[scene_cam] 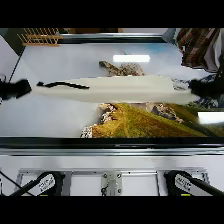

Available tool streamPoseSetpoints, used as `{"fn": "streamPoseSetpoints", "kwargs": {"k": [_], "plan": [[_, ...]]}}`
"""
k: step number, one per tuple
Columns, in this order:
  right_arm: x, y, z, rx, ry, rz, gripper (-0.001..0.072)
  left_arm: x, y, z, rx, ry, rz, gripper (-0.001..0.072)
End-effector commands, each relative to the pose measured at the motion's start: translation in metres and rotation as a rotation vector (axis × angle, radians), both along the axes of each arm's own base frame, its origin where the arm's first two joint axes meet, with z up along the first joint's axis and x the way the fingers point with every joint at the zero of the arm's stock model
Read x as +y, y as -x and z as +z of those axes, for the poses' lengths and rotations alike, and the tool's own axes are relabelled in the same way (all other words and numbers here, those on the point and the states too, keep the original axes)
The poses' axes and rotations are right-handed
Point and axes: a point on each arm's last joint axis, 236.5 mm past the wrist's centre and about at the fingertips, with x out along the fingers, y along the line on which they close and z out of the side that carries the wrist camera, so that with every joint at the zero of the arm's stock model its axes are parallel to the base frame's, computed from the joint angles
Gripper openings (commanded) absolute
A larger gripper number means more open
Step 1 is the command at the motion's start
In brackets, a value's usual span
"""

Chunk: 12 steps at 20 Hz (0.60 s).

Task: Fold the clothes and pants, and hang the long-sleeved shirts on hangers.

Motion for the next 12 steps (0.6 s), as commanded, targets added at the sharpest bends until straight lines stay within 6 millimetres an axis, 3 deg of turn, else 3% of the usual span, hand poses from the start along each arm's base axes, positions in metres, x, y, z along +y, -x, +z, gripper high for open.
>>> {"fn": "streamPoseSetpoints", "kwargs": {"k": [1, 3, 5, 12], "plan": [[0.014, 0.074, -0.083, 0.143, 0.003, 0.006, 0.0012, -0.002, 0.076, -0.087, 0.116, -0.014, 0.001, 0.0012], [0.024, 0.105, -0.115, 0.211, -0.017, 0.006, 0.0012, -0.004, 0.105, -0.12, 0.153, -0.008, 0.032, 0.0012], [0.03, 0.126, -0.133, 0.273, -0.034, 0.01, 0.0013, -0.006, 0.122, -0.135, 0.17, -0.003, 0.055, 0.0012], [0.036, 0.16, -0.132, 0.389, -0.047, 0.029, 0.0022, -0.002, 0.137, -0.129, 0.145, -0.03, 0.063, 0.0012]]}}
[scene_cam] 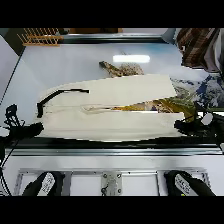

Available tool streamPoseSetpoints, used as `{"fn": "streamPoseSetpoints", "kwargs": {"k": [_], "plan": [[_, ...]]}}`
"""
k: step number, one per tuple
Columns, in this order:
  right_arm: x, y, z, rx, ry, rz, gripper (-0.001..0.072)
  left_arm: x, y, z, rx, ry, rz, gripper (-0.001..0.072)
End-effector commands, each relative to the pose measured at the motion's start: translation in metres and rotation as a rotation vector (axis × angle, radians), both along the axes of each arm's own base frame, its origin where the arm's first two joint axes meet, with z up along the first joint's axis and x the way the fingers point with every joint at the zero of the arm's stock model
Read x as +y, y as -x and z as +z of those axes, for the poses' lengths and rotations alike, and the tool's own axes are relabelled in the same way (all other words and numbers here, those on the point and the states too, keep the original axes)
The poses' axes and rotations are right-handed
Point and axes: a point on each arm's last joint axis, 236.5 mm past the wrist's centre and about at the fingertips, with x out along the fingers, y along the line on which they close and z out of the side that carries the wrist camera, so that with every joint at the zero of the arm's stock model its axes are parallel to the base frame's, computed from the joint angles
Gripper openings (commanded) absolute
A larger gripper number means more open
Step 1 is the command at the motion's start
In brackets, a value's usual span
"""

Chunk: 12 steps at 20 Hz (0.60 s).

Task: Fold the clothes and pants, and hang the long-sleeved shirts on hangers.

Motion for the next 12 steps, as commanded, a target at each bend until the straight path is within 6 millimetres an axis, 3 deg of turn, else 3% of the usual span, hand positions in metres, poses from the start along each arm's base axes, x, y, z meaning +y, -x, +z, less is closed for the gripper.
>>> {"fn": "streamPoseSetpoints", "kwargs": {"k": [1, 2, 3, 4, 6, 9, 10, 12], "plan": [[0.005, 0.027, 0.001, 0.086, -0.01, 0.016, 0.0032, 0.0, 0.006, 0.002, -0.012, -0.012, -0.002, 0.0012], [0.005, 0.03, 0.005, 0.098, -0.01, 0.018, 0.0226, -0.001, 0.006, 0.003, -0.013, -0.012, -0.004, 0.0012], [0.005, 0.031, 0.011, 0.098, -0.005, 0.021, 0.0561, -0.001, 0.006, 0.003, -0.012, -0.011, -0.004, 0.0012], [0.003, 0.025, 0.021, 0.076, 0.002, 0.02, 0.0688, -0.002, 0.007, 0.003, -0.009, -0.009, -0.005, 0.0012], [-0.004, 0.003, 0.048, -0.001, 0.019, -0.013, 0.0605, -0.002, 0.007, 0.003, -0.008, -0.008, -0.006, 0.0012], [-0.007, -0.055, 0.09, -0.187, -0.011, -0.088, 0.0605, -0.002, 0.007, 0.003, -0.009, -0.007, -0.005, 0.0012], [-0.005, -0.076, 0.097, -0.239, -0.036, -0.101, 0.0605, -0.002, 0.007, 0.003, -0.008, -0.007, -0.005, 0.0012], [-0.007, -0.118, 0.09, -0.302, -0.09, -0.143, 0.0605, -0.002, 0.007, 0.003, -0.008, -0.006, -0.005, 0.0013]]}}
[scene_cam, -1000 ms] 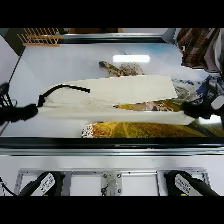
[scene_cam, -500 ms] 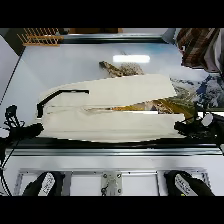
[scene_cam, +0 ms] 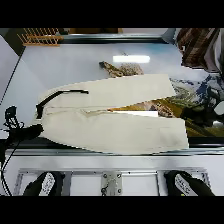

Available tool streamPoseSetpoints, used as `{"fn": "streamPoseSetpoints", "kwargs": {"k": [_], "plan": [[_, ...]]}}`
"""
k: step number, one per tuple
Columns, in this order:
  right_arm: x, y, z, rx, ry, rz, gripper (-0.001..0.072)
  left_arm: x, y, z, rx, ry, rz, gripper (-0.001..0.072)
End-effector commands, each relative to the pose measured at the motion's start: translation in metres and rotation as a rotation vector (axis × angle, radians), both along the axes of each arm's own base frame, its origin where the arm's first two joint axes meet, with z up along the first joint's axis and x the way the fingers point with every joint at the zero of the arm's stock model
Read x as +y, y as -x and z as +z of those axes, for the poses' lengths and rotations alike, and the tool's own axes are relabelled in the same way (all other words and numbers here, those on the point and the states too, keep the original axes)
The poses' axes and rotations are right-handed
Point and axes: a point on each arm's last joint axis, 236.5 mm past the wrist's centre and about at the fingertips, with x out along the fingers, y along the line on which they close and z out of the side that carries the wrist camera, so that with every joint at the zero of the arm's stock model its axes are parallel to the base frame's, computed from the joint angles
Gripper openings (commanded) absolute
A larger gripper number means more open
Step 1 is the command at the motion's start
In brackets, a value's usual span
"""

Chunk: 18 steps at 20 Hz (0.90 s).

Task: Fold the clothes and pants, and hang the long-sleeved shirts on hangers.

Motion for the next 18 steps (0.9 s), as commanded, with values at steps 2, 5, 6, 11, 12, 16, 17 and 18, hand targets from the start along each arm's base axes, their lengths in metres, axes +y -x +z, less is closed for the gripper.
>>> {"fn": "streamPoseSetpoints", "kwargs": {"k": [2, 5, 6, 11, 12, 16, 17, 18], "plan": [[-0.001, -0.095, -0.014, -0.156, -0.142, -0.126, 0.0604, -0.001, 0.001, 0.0, 0.003, 0.003, -0.001, 0.0012], [0.007, -0.143, -0.062, -0.157, -0.298, -0.233, 0.0604, -0.002, 0.002, -0.001, 0.009, 0.009, -0.004, 0.0012], [0.008, -0.154, -0.075, -0.152, -0.332, -0.252, 0.0598, -0.003, 0.003, -0.001, 0.013, 0.012, -0.006, 0.0012], [0.003, -0.191, -0.112, -0.186, -0.37, -0.284, 0.0578, -0.003, 0.003, -0.001, 0.013, 0.012, -0.006, 0.0013], [0.0, -0.196, -0.114, -0.204, -0.357, -0.29, 0.0578, -0.003, 0.003, -0.001, 0.013, 0.013, -0.005, 0.0013], [-0.002, -0.213, -0.113, -0.277, -0.31, -0.302, 0.0576, -0.003, 0.003, -0.001, 0.012, 0.013, -0.005, 0.0013], [-0.001, -0.216, -0.113, -0.288, -0.301, -0.298, 0.0476, -0.003, 0.003, -0.001, 0.012, 0.013, -0.005, 0.0013], [0.001, -0.217, -0.114, -0.291, -0.296, -0.294, 0.0245, -0.003, 0.003, -0.001, 0.012, 0.013, -0.005, 0.0012]]}}
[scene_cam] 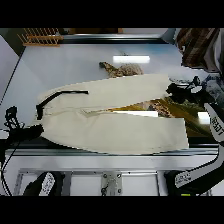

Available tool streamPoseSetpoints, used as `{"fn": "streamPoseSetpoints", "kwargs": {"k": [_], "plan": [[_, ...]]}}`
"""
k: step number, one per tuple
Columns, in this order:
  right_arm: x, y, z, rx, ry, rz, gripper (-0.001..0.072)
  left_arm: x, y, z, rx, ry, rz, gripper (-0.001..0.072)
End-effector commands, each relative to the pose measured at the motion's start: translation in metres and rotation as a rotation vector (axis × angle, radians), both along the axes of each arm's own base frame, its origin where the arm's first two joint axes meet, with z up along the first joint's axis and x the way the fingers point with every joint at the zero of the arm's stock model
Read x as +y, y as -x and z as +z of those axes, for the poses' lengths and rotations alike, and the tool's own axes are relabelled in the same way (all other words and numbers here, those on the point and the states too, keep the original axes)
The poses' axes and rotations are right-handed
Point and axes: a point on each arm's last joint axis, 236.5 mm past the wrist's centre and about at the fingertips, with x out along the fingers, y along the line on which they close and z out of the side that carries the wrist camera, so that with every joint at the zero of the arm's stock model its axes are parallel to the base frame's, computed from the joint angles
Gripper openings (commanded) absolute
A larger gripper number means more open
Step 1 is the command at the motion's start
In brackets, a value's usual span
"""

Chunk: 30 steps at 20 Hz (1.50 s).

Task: Fold the clothes and pants, and hang the long-sleeved shirts on hangers.

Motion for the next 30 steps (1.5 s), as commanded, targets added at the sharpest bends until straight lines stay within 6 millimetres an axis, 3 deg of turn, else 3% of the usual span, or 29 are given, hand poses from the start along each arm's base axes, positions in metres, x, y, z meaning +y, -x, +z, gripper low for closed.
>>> {"fn": "streamPoseSetpoints", "kwargs": {"k": [1, 2, 4, 8, 11, 13, 15, 16, 18, 20, 23, 25, 27, 30], "plan": [[0.002, -0.01, -0.001, -0.034, 0.031, 0.001, 0.006, 0.0, 0.0, 0.0, -0.001, 0.0, 0.001, 0.0012], [0.004, -0.009, 0.001, -0.031, 0.035, 0.021, 0.0013, 0.0, 0.0, 0.0, 0.0, 0.0, 0.001, 0.0012], [0.001, 0.007, 0.011, 0.015, 0.087, 0.096, 0.0012, 0.0, 0.0, 0.0, 0.0, 0.0, 0.0, 0.0012], [-0.029, 0.084, 0.03, 0.263, 0.309, 0.188, 0.0012, 0.0, 0.0, 0.0, 0.0, 0.002, 0.001, 0.0013], [-0.024, 0.124, 0.034, 0.307, 0.324, 0.205, 0.0013, -0.002, 0.001, 0.0, 0.006, 0.007, -0.002, 0.0012], [-0.018, 0.138, 0.03, 0.321, 0.311, 0.208, 0.0014, -0.001, 0.001, 0.0, 0.005, 0.007, -0.001, 0.0013], [-0.016, 0.138, 0.031, 0.318, 0.295, 0.201, 0.0026, -0.001, 0.001, 0.0, 0.005, 0.006, -0.001, 0.0012], [-0.014, 0.136, 0.037, 0.303, 0.289, 0.196, 0.0053, -0.002, 0.001, 0.0, 0.006, 0.007, -0.001, 0.0012], [-0.014, 0.13, 0.066, 0.25, 0.307, 0.197, 0.0564, -0.002, 0.002, -0.001, 0.008, 0.009, -0.002, 0.0013], [-0.027, 0.141, 0.102, 0.217, 0.366, 0.199, 0.0587, -0.003, 0.003, -0.001, 0.014, 0.013, -0.005, 0.0013], [-0.056, 0.196, 0.132, 0.267, 0.379, 0.163, 0.0587, -0.004, 0.004, -0.002, 0.018, 0.017, -0.007, 0.0013], [-0.075, 0.245, 0.126, 0.328, 0.327, 0.062, 0.0587, -0.004, 0.004, -0.002, 0.018, 0.017, -0.007, 0.0012], [-0.08, 0.292, 0.107, 0.383, 0.218, -0.049, 0.0587, -0.004, 0.004, -0.001, 0.016, 0.016, -0.006, 0.0012], [-0.067, 0.327, 0.081, 0.376, 0.059, -0.16, 0.0588, -0.004, 0.004, -0.001, 0.016, 0.016, -0.006, 0.0013]]}}
